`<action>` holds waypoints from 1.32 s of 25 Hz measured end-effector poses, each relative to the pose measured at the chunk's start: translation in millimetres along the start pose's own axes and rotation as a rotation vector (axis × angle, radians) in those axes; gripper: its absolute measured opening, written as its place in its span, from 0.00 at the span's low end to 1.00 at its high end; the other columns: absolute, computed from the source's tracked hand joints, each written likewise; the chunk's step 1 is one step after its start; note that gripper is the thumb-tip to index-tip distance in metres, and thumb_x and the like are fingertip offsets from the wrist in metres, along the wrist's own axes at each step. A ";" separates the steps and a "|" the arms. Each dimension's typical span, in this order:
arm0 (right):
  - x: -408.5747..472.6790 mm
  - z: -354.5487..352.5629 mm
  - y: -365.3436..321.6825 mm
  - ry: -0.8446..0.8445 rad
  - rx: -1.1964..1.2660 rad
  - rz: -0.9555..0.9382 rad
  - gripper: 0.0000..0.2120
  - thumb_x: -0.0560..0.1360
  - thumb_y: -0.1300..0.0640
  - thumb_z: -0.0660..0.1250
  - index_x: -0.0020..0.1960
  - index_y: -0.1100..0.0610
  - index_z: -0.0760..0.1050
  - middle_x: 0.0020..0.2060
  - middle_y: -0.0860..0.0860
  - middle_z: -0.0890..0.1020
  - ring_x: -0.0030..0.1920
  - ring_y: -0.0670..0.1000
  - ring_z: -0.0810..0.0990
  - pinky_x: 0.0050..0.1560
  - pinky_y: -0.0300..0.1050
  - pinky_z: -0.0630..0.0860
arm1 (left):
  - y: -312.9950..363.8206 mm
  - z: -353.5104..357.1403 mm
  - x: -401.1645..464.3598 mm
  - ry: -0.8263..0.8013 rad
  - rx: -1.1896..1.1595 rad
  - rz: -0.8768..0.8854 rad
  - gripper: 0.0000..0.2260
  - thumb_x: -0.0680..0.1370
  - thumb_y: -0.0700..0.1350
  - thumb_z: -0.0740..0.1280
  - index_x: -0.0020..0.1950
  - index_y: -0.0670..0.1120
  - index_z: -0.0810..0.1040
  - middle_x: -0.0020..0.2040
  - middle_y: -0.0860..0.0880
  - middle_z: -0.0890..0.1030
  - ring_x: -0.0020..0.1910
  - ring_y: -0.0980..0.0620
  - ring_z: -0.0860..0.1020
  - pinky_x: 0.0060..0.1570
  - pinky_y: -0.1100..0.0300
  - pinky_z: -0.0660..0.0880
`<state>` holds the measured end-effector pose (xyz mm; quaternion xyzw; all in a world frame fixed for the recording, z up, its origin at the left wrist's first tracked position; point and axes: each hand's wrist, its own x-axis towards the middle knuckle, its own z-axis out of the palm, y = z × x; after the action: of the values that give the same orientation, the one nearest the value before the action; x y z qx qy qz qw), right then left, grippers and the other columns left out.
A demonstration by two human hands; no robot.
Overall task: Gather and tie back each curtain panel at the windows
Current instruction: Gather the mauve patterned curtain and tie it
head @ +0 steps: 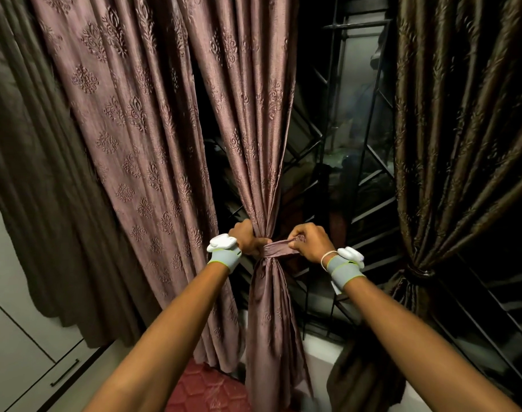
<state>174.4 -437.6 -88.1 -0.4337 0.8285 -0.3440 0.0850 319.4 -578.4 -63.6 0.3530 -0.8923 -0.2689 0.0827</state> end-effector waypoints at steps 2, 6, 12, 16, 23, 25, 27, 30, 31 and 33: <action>0.8 0.6 3.2 0.028 0.046 0.027 0.04 0.68 0.58 0.74 0.41 0.50 0.81 0.39 0.52 0.85 0.44 0.53 0.83 0.48 0.47 0.80 | -3.3 4.8 5.0 -0.028 -0.038 0.000 0.29 0.64 0.62 0.73 0.57 0.46 0.74 0.49 0.42 0.85 0.48 0.40 0.83 0.49 0.46 0.80; 4.2 13.5 3.3 0.078 0.150 0.102 0.07 0.68 0.61 0.74 0.40 0.50 0.80 0.38 0.55 0.85 0.41 0.57 0.84 0.48 0.54 0.81 | 9.8 3.2 -12.5 -0.038 -0.140 0.041 0.23 0.70 0.53 0.75 0.59 0.44 0.75 0.47 0.41 0.85 0.42 0.42 0.85 0.46 0.47 0.82; 8.9 33.5 -18.5 0.082 0.075 0.132 0.12 0.68 0.63 0.70 0.51 0.58 0.81 0.51 0.62 0.83 0.54 0.63 0.80 0.51 0.48 0.76 | 6.6 6.8 -14.7 -0.043 -0.157 0.047 0.27 0.69 0.53 0.76 0.63 0.42 0.75 0.57 0.40 0.81 0.55 0.41 0.80 0.55 0.48 0.78; 6.8 40.4 -21.2 0.045 0.076 0.106 0.16 0.67 0.62 0.70 0.55 0.58 0.77 0.51 0.60 0.82 0.54 0.61 0.80 0.52 0.49 0.75 | 3.3 2.2 -16.0 -0.028 -0.154 0.066 0.25 0.70 0.49 0.77 0.63 0.41 0.76 0.56 0.41 0.81 0.58 0.44 0.79 0.56 0.52 0.77; 4.2 36.6 -27.4 -0.136 0.111 0.088 0.14 0.69 0.60 0.68 0.55 0.61 0.77 0.52 0.59 0.82 0.55 0.59 0.80 0.49 0.43 0.74 | 3.4 6.2 -12.8 -0.032 -0.228 0.062 0.25 0.70 0.42 0.77 0.63 0.41 0.71 0.56 0.38 0.80 0.47 0.40 0.82 0.45 0.47 0.81; 8.7 41.2 -25.0 -0.240 0.158 0.053 0.20 0.62 0.52 0.74 0.53 0.54 0.78 0.50 0.55 0.84 0.52 0.55 0.82 0.55 0.50 0.78 | 4.5 4.1 -11.2 -0.032 -0.196 0.043 0.23 0.70 0.45 0.76 0.62 0.41 0.75 0.56 0.38 0.81 0.51 0.41 0.82 0.50 0.47 0.80; 16.2 47.8 -15.7 -0.264 0.170 0.048 0.22 0.59 0.50 0.76 0.51 0.52 0.78 0.48 0.52 0.84 0.49 0.53 0.83 0.54 0.54 0.80 | 5.3 3.7 -10.8 -0.036 -0.140 0.054 0.26 0.68 0.53 0.76 0.61 0.42 0.78 0.55 0.38 0.81 0.55 0.40 0.80 0.53 0.46 0.79; 9.9 42.1 -22.7 -0.189 0.128 0.051 0.24 0.59 0.49 0.79 0.52 0.56 0.78 0.47 0.53 0.84 0.47 0.53 0.83 0.49 0.50 0.80 | 3.1 6.1 -8.4 -0.033 0.012 0.046 0.34 0.66 0.64 0.73 0.64 0.44 0.75 0.59 0.39 0.79 0.59 0.37 0.77 0.56 0.50 0.75; 9.2 42.1 -23.8 -0.169 0.109 0.049 0.25 0.59 0.48 0.79 0.51 0.57 0.78 0.47 0.54 0.84 0.47 0.54 0.83 0.49 0.51 0.80 | 1.5 7.8 -7.2 -0.021 0.040 0.024 0.32 0.68 0.63 0.72 0.65 0.44 0.74 0.60 0.39 0.78 0.59 0.37 0.77 0.55 0.50 0.75; 7.2 42.3 -26.1 -0.132 0.065 0.047 0.26 0.57 0.44 0.78 0.49 0.57 0.78 0.45 0.54 0.84 0.47 0.55 0.83 0.48 0.51 0.80 | -0.9 9.7 -5.9 0.017 0.099 -0.001 0.32 0.70 0.63 0.71 0.64 0.42 0.72 0.60 0.38 0.77 0.58 0.36 0.77 0.54 0.50 0.74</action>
<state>205.8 -474.3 -101.9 -0.4328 0.8194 -0.3393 0.1617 321.0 -570.9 -72.0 0.3595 -0.9036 -0.2215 0.0723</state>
